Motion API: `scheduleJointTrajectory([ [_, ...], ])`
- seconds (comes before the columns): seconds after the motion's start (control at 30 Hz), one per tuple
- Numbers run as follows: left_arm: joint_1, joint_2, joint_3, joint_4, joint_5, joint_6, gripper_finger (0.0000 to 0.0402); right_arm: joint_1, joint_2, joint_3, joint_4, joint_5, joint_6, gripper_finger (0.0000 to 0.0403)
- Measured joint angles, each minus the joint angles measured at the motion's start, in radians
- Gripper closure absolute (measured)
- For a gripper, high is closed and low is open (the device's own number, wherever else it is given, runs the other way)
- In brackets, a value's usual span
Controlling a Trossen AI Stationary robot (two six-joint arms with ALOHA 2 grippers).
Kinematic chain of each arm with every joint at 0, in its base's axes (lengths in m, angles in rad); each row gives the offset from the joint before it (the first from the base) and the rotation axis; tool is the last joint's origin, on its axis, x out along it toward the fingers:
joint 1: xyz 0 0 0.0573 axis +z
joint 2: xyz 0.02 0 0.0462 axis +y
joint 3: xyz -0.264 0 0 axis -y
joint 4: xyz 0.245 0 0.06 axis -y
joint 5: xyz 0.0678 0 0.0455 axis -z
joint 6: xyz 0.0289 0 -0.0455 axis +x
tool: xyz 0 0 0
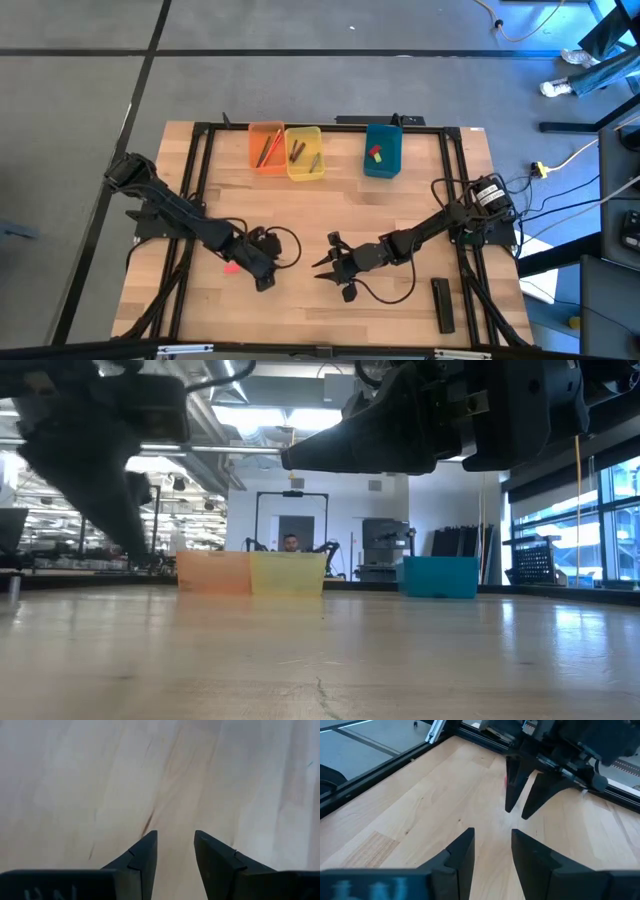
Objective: Sort crayons/erasers/pens/pencils in bins
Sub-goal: Put the pink eraser into the blue bin
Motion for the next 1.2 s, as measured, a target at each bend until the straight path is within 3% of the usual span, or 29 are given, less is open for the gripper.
scheduleJointTrajectory([
  [0.17,0.000,0.000,0.000,-0.141,0.095,-0.120,0.0277,0.000,0.000,0.000,0.000,0.000,0.006,0.0272],
  [0.37,0.009,-0.055,0.000,-0.368,0.160,-0.252,0.0277,0.000,0.001,0.000,0.031,0.000,0.121,0.0272],
  [0.53,-0.015,-0.106,0.000,-0.394,0.184,-0.282,0.0277,0.002,0.001,0.001,0.037,0.000,0.155,0.0271],
  [0.9,-0.136,-0.070,0.001,-0.563,0.191,-0.374,0.0277,0.015,0.001,0.001,0.039,0.000,0.155,0.0271],
  [1.2,-0.160,-0.070,0.001,-0.534,0.245,-0.280,0.0272,0.014,0.001,0.001,0.042,0.000,0.156,0.0272],
])
